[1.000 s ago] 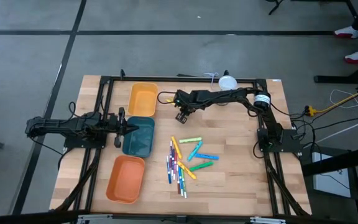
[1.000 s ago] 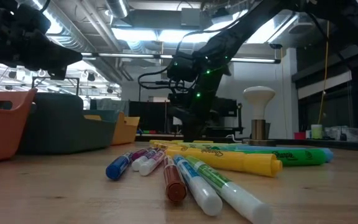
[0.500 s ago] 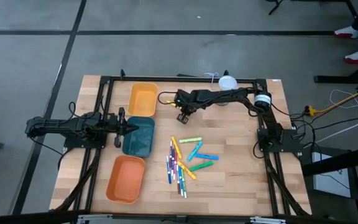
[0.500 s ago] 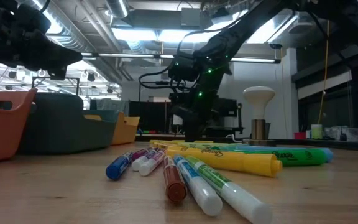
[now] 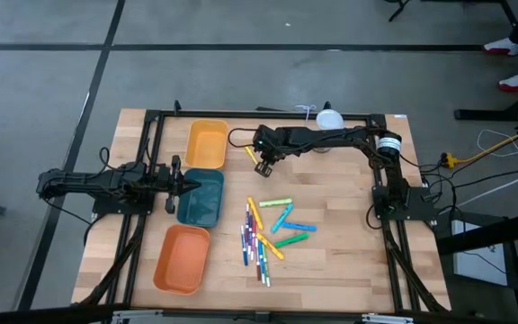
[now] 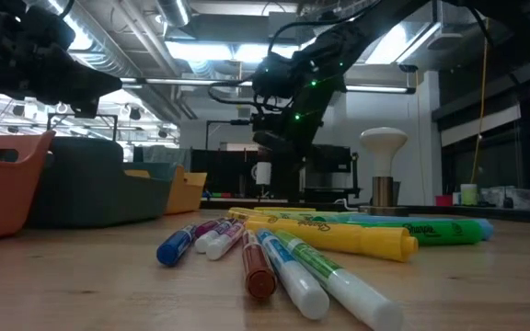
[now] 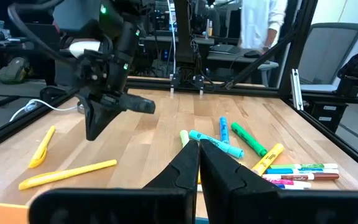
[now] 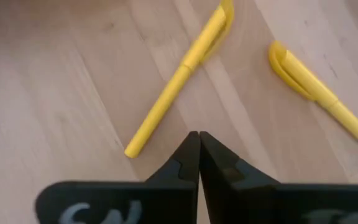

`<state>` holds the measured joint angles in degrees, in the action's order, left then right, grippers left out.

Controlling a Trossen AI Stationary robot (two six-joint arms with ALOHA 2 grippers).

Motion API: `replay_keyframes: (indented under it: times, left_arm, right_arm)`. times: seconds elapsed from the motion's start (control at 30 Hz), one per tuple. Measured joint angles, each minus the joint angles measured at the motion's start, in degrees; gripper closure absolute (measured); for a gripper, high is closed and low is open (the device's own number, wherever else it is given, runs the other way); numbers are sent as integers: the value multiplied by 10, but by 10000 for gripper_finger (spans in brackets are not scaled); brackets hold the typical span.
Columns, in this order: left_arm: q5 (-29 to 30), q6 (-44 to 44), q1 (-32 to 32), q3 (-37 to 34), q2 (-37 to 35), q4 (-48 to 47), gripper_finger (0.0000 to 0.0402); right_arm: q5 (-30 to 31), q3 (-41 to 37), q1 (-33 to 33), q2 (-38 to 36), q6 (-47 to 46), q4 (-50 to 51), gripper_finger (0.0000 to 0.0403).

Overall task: Pick & Place Markers
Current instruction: Put the bottom yellow pen into the yellow bin

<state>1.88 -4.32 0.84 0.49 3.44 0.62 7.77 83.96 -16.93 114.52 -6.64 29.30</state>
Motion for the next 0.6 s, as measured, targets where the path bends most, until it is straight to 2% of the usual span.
replay_keyframes:
  times: [0.23, 0.43, 0.6]
  left_arm:
    - [0, 0, 0, 0, 0, 0, 391]
    - [0, 0, 0, 0, 0, 0, 392]
    - [0, 0, 0, 0, 0, 0, 389]
  right_arm:
    - [2, 0, 6, 0, -19, -10, 395]
    - [1, 0, 27, 1, -21, -59, 357]
    - [1, 0, 34, 1, -18, -110, 305]
